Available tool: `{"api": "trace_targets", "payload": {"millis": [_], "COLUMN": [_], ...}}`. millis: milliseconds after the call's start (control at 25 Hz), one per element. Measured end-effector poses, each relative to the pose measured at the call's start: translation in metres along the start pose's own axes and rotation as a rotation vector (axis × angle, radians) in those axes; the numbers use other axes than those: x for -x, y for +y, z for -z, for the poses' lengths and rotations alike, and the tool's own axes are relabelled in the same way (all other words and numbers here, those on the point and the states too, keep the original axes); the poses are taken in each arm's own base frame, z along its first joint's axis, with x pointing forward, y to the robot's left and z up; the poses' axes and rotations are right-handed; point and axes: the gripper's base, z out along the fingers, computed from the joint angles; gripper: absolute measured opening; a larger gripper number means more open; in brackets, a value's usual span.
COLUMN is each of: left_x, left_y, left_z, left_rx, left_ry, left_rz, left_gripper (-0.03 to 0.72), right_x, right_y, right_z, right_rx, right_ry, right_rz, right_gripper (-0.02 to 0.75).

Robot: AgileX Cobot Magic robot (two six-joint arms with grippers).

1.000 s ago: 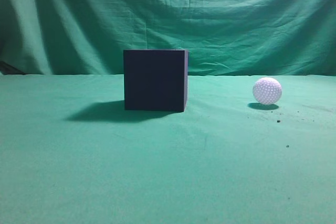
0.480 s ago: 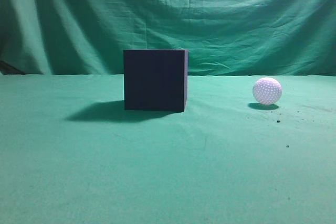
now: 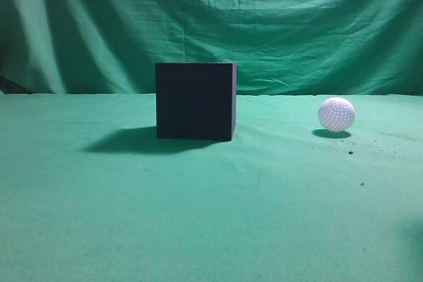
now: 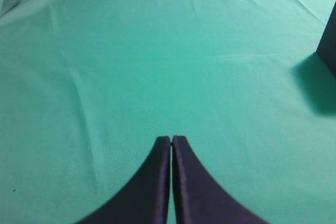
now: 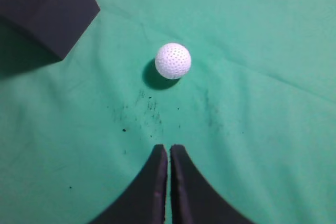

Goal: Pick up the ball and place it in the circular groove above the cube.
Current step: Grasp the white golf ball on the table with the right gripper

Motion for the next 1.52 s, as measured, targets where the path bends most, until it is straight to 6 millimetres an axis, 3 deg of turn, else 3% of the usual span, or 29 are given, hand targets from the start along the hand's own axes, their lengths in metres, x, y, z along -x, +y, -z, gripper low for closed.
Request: {"api": "trace_targets", "payload": {"millis": [240,280,320,600,680,920,1000,1120,1200,1240,1320,1400,1520], "left_x": [0.0,0.0,0.0,0.0,0.0,0.0,0.0,0.0,0.0,0.0,0.0,0.0,0.0], "left_y": [0.0,0.0,0.0,0.0,0.0,0.0,0.0,0.0,0.0,0.0,0.0,0.0,0.0], "left_z": [0.0,0.0,0.0,0.0,0.0,0.0,0.0,0.0,0.0,0.0,0.0,0.0,0.0], "left_rx": [0.0,0.0,0.0,0.0,0.0,0.0,0.0,0.0,0.0,0.0,0.0,0.0,0.0], "left_ry": [0.0,0.0,0.0,0.0,0.0,0.0,0.0,0.0,0.0,0.0,0.0,0.0,0.0], "left_rz": [0.0,0.0,0.0,0.0,0.0,0.0,0.0,0.0,0.0,0.0,0.0,0.0,0.0], "left_gripper": [0.0,0.0,0.0,0.0,0.0,0.0,0.0,0.0,0.0,0.0,0.0,0.0,0.0], "right_x": [0.034,0.038,0.042,0.054,0.057,0.061,0.061,0.059,0.059,0.06,0.061,0.062,0.063], "right_y": [0.002,0.003,0.003,-0.002,-0.003,-0.006,-0.006,-0.007,-0.007,-0.008,-0.01,-0.012,-0.014], "right_z": [-0.055,-0.065,-0.074,-0.126,-0.138,-0.166,-0.173,-0.18,-0.181,-0.182,-0.182,-0.181,-0.181], "right_rx": [0.001,0.005,0.007,0.016,0.016,0.011,0.01,0.01,0.007,0.001,-0.024,-0.05,-0.073], "right_ry": [0.221,0.243,0.261,0.325,0.327,0.321,0.32,0.326,0.319,0.31,0.303,0.302,0.314], "right_rz": [0.058,0.065,0.068,0.102,0.103,0.103,0.102,0.101,0.103,0.098,0.08,0.069,0.079], "right_gripper": [0.0,0.048,0.048,0.567,0.645,0.646,0.572,0.585,0.52,0.533,0.39,0.304,0.311]}}
